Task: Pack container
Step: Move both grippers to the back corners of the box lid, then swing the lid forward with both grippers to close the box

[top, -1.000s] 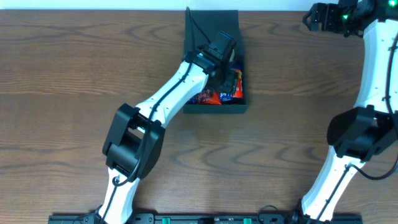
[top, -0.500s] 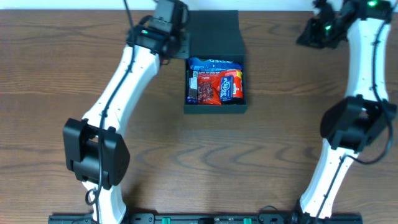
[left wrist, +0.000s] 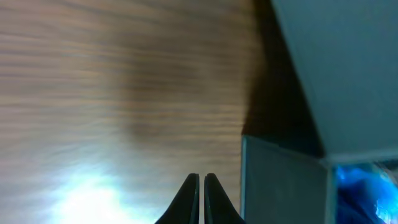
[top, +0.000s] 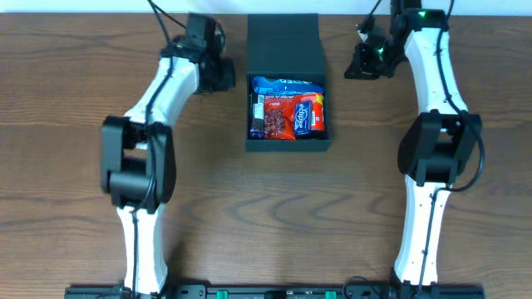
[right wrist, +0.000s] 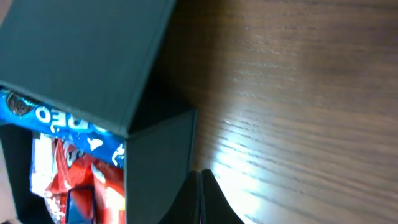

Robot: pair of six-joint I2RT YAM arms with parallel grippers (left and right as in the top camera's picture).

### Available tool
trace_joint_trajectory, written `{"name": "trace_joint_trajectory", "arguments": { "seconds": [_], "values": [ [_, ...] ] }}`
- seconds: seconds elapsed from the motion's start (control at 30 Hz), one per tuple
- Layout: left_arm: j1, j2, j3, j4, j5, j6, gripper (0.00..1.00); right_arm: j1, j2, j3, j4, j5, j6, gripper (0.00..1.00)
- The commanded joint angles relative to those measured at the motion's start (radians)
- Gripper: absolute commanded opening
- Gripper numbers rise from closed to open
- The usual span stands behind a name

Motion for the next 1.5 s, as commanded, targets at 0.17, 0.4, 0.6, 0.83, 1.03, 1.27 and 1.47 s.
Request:
{"name": "trace_joint_trajectory", "arguments": {
  "seconds": [0.17,0.4,0.6,0.83,1.03,1.27,1.47],
  "values": [
    [0.035,0.072,-0.006,0.154,0.181,-0.158,0.06,-0.002,0.110,0.003,0.071,-0.139,0.109,0.02],
    [0.079,0.165,0.079,0.245,0.332,-0.275,0.06,0.021,0.124,0.003,0.211,-0.162,0.187,0.01],
    [0.079,0.318,0.326,0.127,0.383,-0.303,0.06,0.020,0.177,0.003,0.312,-0.264,0.284,0.01],
    [0.078,0.381,0.428,0.058,0.426,-0.300,0.06,0.040,0.221,0.003,0.384,-0.390,0.306,0.01],
    [0.078,0.381,0.432,0.093,0.461,-0.300,0.06,0.042,0.225,0.003,0.494,-0.481,0.317,0.02],
    [0.078,0.381,0.432,0.091,0.461,-0.300,0.06,0.040,0.225,0.003,0.588,-0.605,0.316,0.02],
    [0.085,0.381,0.432,0.095,0.462,-0.300,0.06,0.040,0.225,0.003,0.616,-0.643,0.314,0.02]
  ]
}}
